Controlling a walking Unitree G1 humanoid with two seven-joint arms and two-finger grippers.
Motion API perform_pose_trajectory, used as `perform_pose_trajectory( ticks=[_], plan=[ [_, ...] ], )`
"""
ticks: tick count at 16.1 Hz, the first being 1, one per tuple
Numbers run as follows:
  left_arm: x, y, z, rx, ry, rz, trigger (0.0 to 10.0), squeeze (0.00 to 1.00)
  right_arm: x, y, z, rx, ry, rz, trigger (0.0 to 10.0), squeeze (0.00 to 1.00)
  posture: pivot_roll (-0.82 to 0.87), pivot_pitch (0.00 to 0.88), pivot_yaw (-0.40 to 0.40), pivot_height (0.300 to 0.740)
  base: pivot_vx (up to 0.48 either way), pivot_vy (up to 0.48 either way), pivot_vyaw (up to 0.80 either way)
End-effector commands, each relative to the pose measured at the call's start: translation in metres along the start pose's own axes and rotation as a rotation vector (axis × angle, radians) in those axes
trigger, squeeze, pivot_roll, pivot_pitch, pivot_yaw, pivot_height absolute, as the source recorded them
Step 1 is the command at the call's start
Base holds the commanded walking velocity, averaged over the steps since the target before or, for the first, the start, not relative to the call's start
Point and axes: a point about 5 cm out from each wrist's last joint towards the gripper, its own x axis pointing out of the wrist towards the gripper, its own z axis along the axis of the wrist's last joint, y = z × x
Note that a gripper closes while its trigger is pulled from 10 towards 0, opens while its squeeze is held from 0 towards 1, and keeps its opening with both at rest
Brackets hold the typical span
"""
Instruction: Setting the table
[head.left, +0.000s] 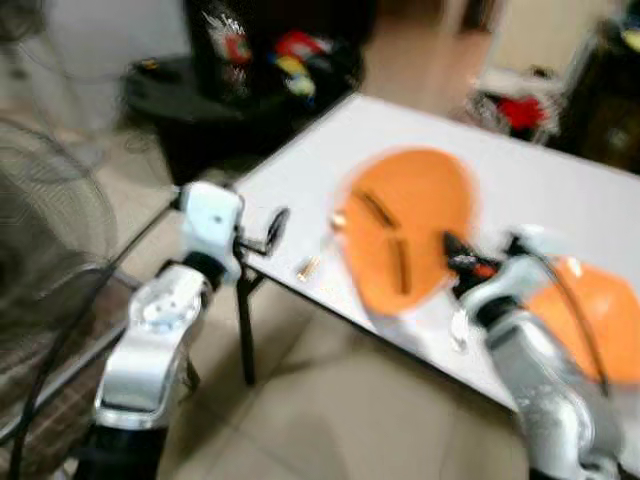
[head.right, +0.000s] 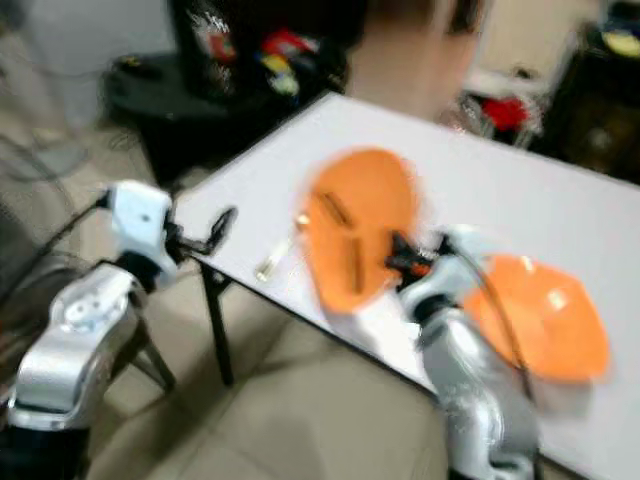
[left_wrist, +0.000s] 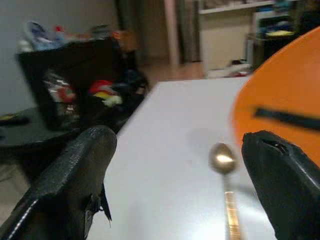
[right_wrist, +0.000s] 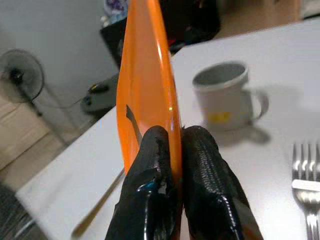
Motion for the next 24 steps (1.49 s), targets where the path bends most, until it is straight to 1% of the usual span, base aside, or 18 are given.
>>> perform_pose_trajectory(
  ticks=[1,4,5,8,9,10,11,12,13,14,15,17,18,20,21,24],
  plan=[
    [-0.002,0.01,0.001,0.017,0.0,0.029,10.0,0.0,0.004,0.02,0.005,0.027,-0.028,0.099,10.0,0.0,0.07,0.0,-0.047,0.74,0.33,0.0,0.0],
    [-0.002,0.01,0.001,0.017,0.001,0.022,10.0,0.0,0.005,0.021,0.004,0.034,-0.014,0.105,10.0,0.0,0.07,0.0,-0.047,0.74,0.322,0.0,0.0],
    [-0.002,0.008,0.001,0.018,0.007,-0.018,10.0,0.0,0.007,0.018,0.001,0.029,0.016,0.092,10.0,0.0,0.07,0.0,-0.046,0.74,0.0,0.0,0.0],
    [-0.004,0.006,0.004,0.017,-0.004,-0.093,10.0,0.0,0.01,0.017,-0.001,0.048,0.032,0.082,10.0,0.0,0.07,0.0,-0.041,0.74,0.0,0.0,0.0],
    [-0.009,0.004,0.005,0.004,-0.002,-0.211,10.0,0.0,0.015,0.013,-0.008,0.119,0.089,0.037,10.0,0.0,0.08,0.0,-0.039,0.74,0.0,0.0,0.0],
    [-0.011,0.002,0.005,0.007,0.006,-0.26,10.0,0.0,0.017,0.01,-0.012,0.146,0.112,0.018,10.0,0.0,0.08,0.0,-0.038,0.74,0.0,0.0,0.0],
    [-0.015,-0.002,0.004,0.001,0.025,-0.322,10.0,0.0,0.019,0.007,-0.016,0.212,0.139,-0.004,10.0,0.0,0.08,0.0,-0.036,0.74,0.0,0.0,0.0],
    [-0.017,-0.003,0.003,0.001,0.034,-0.353,10.0,0.0,0.021,0.006,-0.017,0.254,0.158,-0.011,10.0,0.0,0.08,0.0,-0.035,0.74,0.0,0.0,0.0],
    [-0.021,-0.006,0.001,-0.011,0.054,-0.403,10.0,0.0,0.026,0.004,-0.02,0.325,0.188,-0.023,10.0,0.0,0.08,0.0,-0.034,0.74,0.0,0.0,0.0],
    [-0.024,-0.007,0.0,-0.007,0.064,-0.439,10.0,0.0,0.03,0.002,-0.023,0.35,0.221,-0.037,10.0,0.0,0.08,0.0,-0.035,0.74,0.0,0.0,0.0],
    [-0.024,-0.008,0.0,-0.002,0.066,-0.445,10.0,0.0,0.034,-0.005,-0.029,0.329,0.269,-0.089,10.0,0.0,0.09,0.0,-0.048,0.74,0.0,0.0,0.0],
    [-0.024,-0.007,0.001,-0.002,0.062,-0.44,10.0,0.0,0.037,-0.01,-0.034,0.368,0.289,-0.112,10.0,0.0,0.1,0.0,-0.056,0.74,0.0,0.0,0.0],
    [-0.027,-0.005,0.002,-0.001,0.063,-0.439,10.0,0.0,0.041,-0.015,-0.04,0.443,0.319,-0.134,10.0,0.0,0.11,0.0,-0.061,0.74,0.0,0.0,0.0],
    [-0.03,-0.005,0.002,0.001,0.07,-0.452,10.0,0.0,0.045,-0.019,-0.043,0.49,0.336,-0.17,10.0,0.0,0.11,0.0,-0.061,0.74,0.0,0.0,0.0],
    [-0.032,-0.005,0.003,0.001,0.074,-0.463,10.0,0.0,0.046,-0.021,-0.045,0.491,0.346,-0.19,10.0,0.0,0.12,0.0,-0.072,0.74,0.0,0.0,0.0],
    [-0.034,-0.008,0.003,0.001,0.082,-0.483,10.0,0.0,0.047,-0.028,-0.05,0.52,0.358,-0.248,10.0,0.0,0.12,0.0,-0.069,0.74,0.0,0.0,0.0]
  ],
)
